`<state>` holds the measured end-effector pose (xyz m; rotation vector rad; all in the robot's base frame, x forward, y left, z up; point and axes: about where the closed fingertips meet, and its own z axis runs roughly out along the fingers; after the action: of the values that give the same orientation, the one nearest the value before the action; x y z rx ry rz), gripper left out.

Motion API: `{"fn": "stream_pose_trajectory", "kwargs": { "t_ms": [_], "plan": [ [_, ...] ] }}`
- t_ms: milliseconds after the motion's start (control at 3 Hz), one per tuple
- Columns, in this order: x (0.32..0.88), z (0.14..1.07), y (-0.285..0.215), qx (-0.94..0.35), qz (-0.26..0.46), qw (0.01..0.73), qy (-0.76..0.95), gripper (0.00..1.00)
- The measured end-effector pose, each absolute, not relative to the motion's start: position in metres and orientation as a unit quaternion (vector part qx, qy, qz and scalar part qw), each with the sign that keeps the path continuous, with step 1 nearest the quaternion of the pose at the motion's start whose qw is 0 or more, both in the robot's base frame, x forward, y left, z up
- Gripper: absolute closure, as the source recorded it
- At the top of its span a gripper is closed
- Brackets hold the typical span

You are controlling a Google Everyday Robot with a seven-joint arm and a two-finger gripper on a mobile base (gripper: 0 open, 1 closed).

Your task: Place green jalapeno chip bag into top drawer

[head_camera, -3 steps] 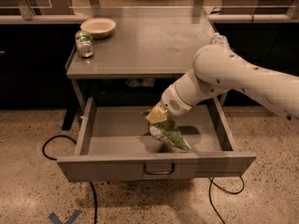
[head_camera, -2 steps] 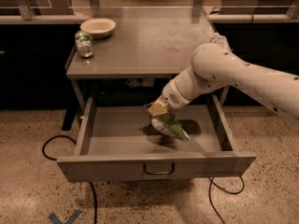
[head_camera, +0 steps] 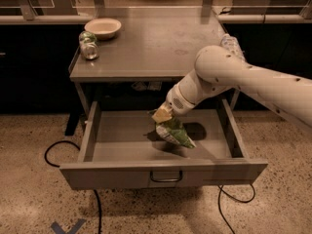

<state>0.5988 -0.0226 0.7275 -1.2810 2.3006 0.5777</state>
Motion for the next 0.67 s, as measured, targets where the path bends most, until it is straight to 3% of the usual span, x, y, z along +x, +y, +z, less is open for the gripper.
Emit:
{"fn": "stream_pose_trajectory", "kwargs": {
  "t_ms": [333, 667],
  "plan": [
    [0.6075, 0.6955, -0.0248, -0.438, 0.226, 0.161, 0.855, 1.0],
    [0.6048, 0.6924, -0.0255, -0.438, 0.227, 0.155, 0.856, 1.0]
  ]
}}
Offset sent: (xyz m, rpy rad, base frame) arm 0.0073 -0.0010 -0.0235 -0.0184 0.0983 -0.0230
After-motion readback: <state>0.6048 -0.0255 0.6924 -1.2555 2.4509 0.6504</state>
